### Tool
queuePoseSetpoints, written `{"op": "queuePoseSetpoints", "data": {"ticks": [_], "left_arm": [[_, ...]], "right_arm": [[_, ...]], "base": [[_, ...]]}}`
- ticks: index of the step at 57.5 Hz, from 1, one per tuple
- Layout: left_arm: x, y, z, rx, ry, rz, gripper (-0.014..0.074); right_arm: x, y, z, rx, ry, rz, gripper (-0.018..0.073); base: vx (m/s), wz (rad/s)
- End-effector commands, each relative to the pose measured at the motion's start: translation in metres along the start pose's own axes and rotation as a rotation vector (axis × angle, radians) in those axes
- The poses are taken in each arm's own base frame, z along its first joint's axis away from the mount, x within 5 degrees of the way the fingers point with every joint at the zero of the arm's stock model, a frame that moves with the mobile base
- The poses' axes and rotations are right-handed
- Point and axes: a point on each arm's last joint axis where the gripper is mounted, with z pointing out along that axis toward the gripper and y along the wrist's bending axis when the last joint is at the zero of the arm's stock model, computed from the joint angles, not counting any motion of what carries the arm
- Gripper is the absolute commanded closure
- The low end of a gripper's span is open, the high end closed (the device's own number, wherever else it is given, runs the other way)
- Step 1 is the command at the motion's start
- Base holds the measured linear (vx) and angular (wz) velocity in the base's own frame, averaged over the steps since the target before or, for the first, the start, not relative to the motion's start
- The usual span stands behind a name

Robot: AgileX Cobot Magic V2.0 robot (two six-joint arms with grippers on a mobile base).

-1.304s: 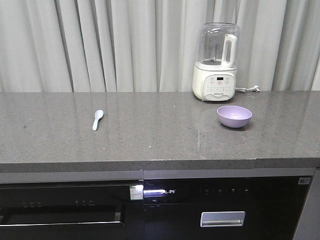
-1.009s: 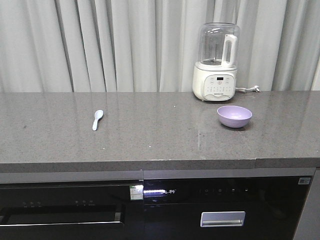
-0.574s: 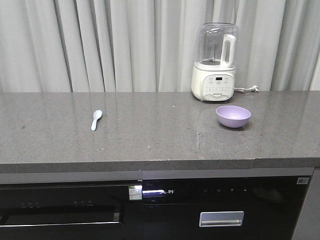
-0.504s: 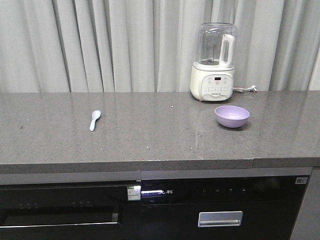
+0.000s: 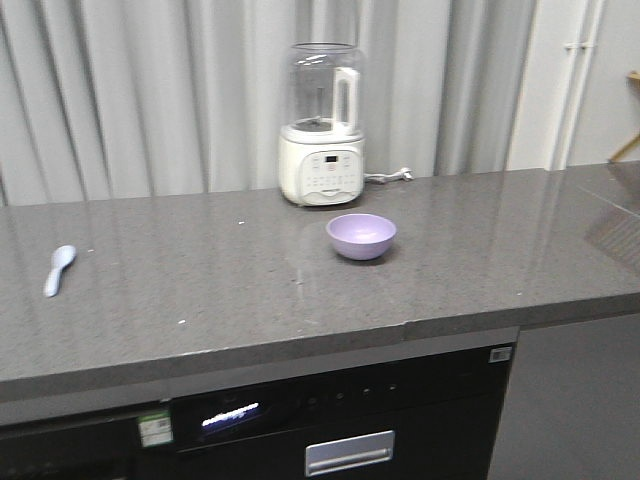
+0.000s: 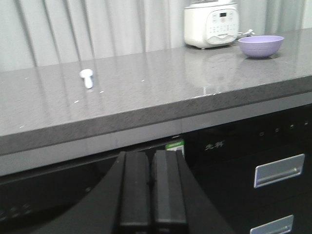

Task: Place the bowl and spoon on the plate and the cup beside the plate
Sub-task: 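Drive the base toward the spoon and lavender bowl on the counter, then lower the left gripper onto the white spoon handle and close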

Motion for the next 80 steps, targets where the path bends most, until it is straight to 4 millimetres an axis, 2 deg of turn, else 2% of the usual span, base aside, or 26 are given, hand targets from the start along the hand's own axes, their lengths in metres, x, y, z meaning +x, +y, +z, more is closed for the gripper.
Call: {"op": "queuePoseSetpoints", "data": {"ticks": [1, 17, 80], "left_arm": [[-0.0165, 0.0001, -0.0035, 0.003, -0.121, -0.009, 0.0594], [-0.0165, 0.0001, -0.0035, 0.003, -0.121, -0.009, 0.0594], [-0.0165, 0.0001, -0.0035, 0.003, -0.121, -0.009, 0.0594]], "right_arm": [[-0.0061, 0.0006, -0.0004, -0.005, -0.084, -0.010, 0.0568], [-0.0061, 0.0006, -0.0004, -0.005, -0.084, -0.010, 0.0568], [-0.0062, 0.0006, -0.0004, -0.005, -0.085, -0.010, 0.0568]], "base": [[0.20, -0.34], [0.22, -0.09], [0.31, 0.19]]}}
